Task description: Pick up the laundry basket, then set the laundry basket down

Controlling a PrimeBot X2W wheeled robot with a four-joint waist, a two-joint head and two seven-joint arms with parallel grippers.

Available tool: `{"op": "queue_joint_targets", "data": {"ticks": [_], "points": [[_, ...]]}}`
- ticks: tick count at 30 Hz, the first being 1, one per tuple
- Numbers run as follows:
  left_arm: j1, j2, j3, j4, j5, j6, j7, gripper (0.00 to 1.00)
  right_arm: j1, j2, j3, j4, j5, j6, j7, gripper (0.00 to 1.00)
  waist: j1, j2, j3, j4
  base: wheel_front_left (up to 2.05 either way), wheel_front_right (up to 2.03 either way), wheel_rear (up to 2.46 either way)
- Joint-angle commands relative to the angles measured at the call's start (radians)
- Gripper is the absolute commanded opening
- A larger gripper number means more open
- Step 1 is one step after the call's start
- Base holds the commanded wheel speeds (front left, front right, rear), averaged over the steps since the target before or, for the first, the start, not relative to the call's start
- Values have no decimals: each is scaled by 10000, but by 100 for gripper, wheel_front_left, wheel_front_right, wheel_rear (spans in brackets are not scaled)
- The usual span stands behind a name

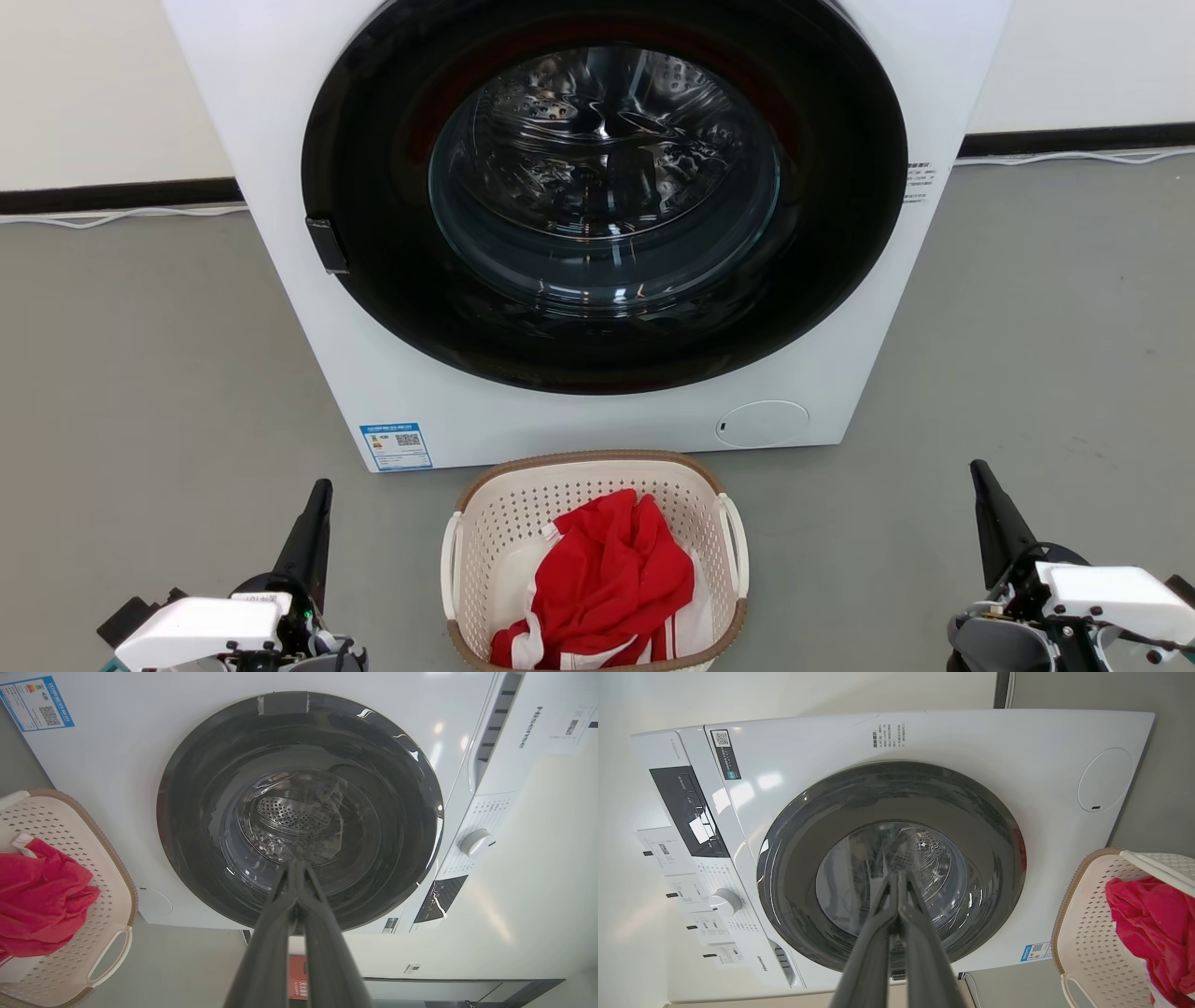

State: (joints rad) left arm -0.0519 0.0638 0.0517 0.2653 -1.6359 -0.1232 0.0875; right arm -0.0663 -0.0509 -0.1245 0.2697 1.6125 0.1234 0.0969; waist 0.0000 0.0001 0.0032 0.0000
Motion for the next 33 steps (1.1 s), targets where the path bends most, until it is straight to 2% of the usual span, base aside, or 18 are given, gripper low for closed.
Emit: {"op": "queue_joint_targets", "data": {"ticks": [1,33], "points": [[-536,75,331,-214,32,-75,24,0,-406,-68,205,-255,41,73,85,0,0,-1,0,0,0,0,0],[-544,5,430,-210,115,-75,104,0,-410,-40,164,-253,7,73,117,0,0,-1,0,0,0,0,0]]}}
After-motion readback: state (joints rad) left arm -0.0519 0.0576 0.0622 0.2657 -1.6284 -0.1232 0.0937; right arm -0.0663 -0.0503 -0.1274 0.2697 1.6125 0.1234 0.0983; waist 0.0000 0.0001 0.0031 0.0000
